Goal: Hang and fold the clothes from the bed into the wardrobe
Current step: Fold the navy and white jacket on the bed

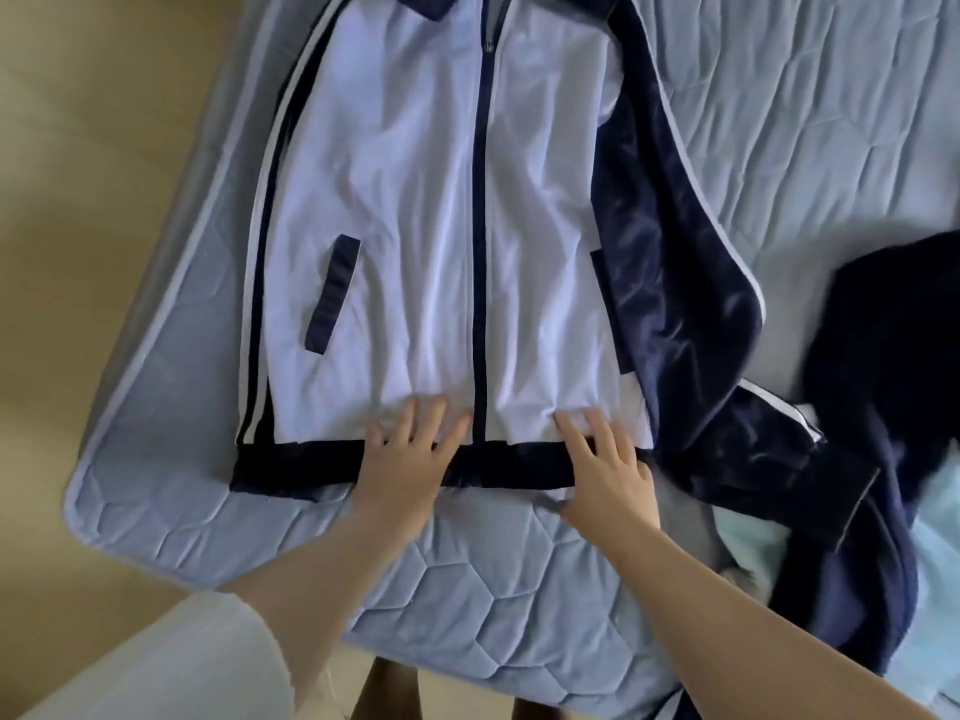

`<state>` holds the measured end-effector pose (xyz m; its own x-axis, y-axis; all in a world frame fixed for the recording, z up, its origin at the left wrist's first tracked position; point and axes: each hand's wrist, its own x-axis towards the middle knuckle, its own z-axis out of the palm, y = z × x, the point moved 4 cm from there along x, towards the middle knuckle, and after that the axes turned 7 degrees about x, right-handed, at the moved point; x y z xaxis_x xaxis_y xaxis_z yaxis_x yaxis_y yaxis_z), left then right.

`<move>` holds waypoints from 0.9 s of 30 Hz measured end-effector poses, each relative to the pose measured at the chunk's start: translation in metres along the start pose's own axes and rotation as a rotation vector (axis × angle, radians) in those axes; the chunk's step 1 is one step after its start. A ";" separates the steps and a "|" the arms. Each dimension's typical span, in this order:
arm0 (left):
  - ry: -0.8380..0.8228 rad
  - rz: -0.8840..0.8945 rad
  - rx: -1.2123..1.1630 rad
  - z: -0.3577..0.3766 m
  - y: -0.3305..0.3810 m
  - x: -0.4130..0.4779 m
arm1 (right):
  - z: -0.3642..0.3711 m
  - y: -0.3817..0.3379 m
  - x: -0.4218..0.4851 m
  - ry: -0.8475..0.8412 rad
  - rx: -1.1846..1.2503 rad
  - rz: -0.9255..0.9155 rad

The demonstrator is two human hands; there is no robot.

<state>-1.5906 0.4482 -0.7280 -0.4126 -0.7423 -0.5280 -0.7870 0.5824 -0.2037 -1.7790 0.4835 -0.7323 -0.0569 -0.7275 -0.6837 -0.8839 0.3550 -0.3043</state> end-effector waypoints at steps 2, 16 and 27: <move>0.203 0.051 0.049 -0.003 0.001 0.000 | 0.001 0.003 0.003 0.078 -0.032 -0.032; -0.313 0.090 -0.300 -0.029 -0.007 -0.006 | -0.041 0.046 -0.024 0.241 0.439 0.226; -0.400 -0.104 -0.728 -0.049 0.051 0.049 | -0.056 0.066 0.016 0.032 0.532 0.392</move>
<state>-1.6737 0.4257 -0.7238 -0.2354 -0.5273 -0.8164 -0.9684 0.0558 0.2431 -1.8645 0.4623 -0.7263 -0.3485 -0.4998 -0.7930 -0.4456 0.8326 -0.3290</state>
